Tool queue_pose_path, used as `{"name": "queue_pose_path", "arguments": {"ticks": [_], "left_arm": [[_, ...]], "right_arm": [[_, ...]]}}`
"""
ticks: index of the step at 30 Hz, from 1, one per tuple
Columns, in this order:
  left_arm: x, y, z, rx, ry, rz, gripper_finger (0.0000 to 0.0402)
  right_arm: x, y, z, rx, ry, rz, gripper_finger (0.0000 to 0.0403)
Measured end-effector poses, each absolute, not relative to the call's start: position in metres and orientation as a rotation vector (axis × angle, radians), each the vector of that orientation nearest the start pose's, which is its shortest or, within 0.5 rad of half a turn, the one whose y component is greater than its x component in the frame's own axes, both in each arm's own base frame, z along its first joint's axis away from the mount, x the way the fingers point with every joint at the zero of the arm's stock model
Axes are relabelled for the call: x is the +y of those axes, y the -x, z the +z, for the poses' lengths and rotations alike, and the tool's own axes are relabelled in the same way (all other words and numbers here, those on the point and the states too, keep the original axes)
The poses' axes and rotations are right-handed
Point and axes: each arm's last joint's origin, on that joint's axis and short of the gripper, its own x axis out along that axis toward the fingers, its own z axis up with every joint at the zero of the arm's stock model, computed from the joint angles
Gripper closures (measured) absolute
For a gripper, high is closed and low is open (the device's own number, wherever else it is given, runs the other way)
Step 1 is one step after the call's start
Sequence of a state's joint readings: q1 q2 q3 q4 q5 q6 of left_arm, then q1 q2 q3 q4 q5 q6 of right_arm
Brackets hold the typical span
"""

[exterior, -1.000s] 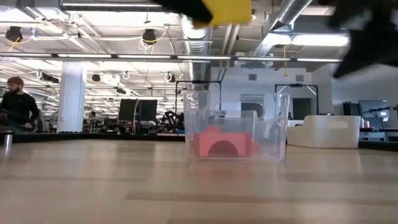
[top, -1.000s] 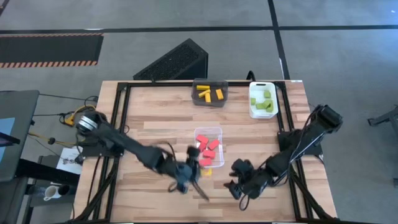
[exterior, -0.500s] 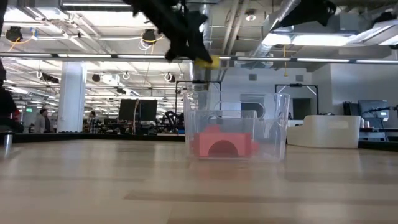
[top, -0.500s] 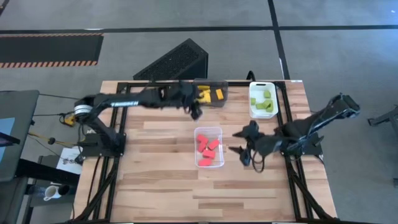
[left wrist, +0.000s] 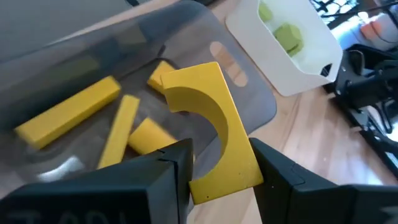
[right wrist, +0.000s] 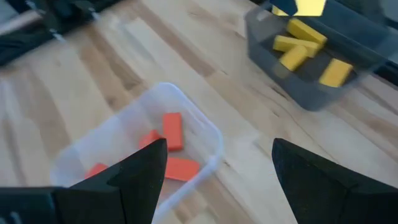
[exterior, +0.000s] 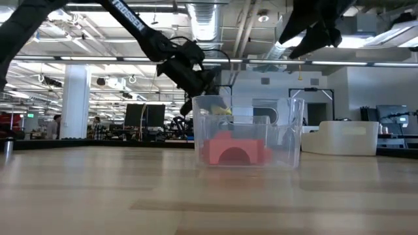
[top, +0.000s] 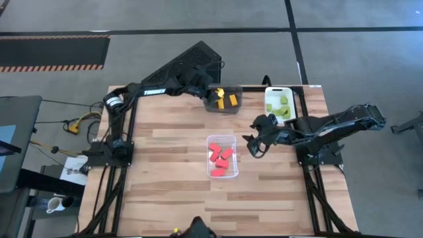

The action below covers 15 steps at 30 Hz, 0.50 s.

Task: Sort & place blocks by color
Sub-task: Put the yellow block into the black bin, then return to Home Position

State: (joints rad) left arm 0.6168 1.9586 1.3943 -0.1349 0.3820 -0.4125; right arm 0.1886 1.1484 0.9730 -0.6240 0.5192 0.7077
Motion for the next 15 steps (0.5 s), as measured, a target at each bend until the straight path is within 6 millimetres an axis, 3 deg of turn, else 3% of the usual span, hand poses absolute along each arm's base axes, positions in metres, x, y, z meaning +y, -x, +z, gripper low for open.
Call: {"name": "queue_pose_path", "arguments": {"ticks": [8,15], "left_arm": [[0.261,-0.39,0.211,0.642,0.696,0.312,0.0289],[0.263,-0.411,0.229,0.733,0.551,0.297,0.022]], "right_arm": [[0.019,-0.224,0.29,0.642,-0.436,-0.614,0.0092],[0.013,-0.224,0.289,0.649,-0.444,-0.637,0.0092]]}}
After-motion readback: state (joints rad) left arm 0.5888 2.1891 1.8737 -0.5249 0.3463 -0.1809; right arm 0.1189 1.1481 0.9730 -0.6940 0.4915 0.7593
